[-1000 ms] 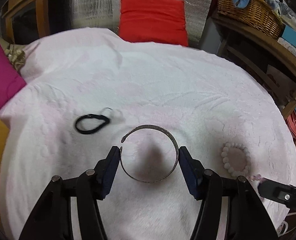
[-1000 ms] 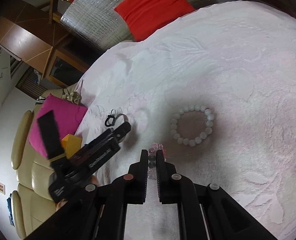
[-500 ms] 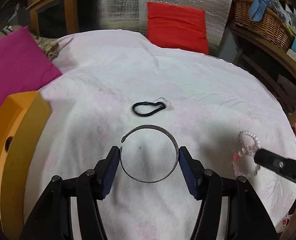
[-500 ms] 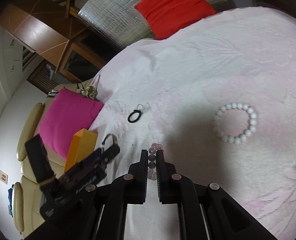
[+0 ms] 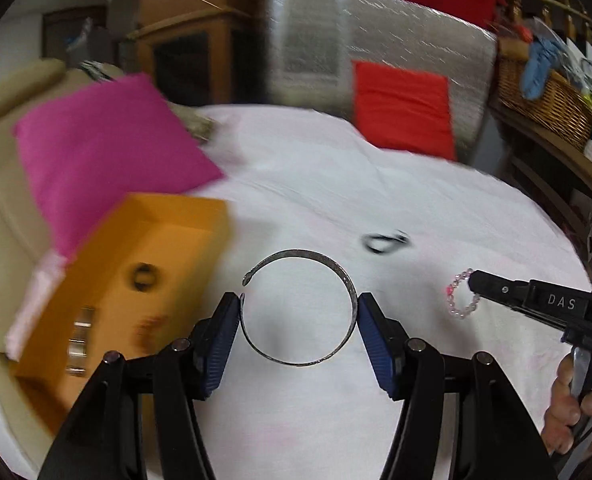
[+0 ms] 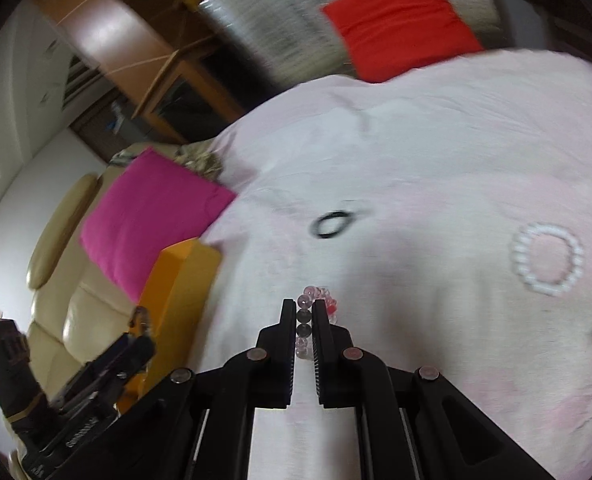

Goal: Organize jewelry
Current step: 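Carry bangle and pink bracelet over the orange box and open both tools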

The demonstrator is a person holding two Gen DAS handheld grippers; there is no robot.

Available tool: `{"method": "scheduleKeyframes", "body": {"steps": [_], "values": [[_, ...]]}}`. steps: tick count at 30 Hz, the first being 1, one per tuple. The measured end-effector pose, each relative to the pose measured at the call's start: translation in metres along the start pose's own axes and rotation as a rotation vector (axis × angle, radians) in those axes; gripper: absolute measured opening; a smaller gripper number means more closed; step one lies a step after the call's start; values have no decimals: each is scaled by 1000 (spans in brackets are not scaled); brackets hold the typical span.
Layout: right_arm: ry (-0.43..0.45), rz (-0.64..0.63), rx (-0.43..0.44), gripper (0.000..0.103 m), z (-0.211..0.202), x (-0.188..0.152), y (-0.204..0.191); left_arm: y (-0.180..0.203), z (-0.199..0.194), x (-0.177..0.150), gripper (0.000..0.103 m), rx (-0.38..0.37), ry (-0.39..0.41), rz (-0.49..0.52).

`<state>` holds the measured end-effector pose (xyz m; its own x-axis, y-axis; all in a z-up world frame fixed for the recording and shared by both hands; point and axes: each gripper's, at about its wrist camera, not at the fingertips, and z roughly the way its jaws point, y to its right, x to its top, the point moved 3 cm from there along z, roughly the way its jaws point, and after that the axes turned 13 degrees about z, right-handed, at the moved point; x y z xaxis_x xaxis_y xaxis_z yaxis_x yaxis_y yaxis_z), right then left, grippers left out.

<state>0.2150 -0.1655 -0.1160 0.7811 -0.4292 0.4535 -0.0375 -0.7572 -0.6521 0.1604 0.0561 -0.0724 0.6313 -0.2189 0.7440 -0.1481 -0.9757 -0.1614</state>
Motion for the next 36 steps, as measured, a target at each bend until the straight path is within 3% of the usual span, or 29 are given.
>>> {"method": "scheduleKeyframes", "body": {"steps": [8,13,17,22,29,36], "values": [[-81,-154,44,9,42,-25,-124,-108,-51,-14,61,111,58,-125],[-119,-200,59,9,78,-35,-187,-167,-45,-43,61,159,5,-190],[-153,-229,34,9,119,-42,-226,-193,-23,-63,61,178,-61,-205],[-174,-232,-18,9,169,-41,-250,-208,19,-80,61,165,-159,-182],[-214,-219,-100,9,233,-38,-251,-209,53,-86,61,155,-243,-144],[-238,-216,-143,9,263,-43,-246,-206,71,-97,61,153,-310,-129]]}}
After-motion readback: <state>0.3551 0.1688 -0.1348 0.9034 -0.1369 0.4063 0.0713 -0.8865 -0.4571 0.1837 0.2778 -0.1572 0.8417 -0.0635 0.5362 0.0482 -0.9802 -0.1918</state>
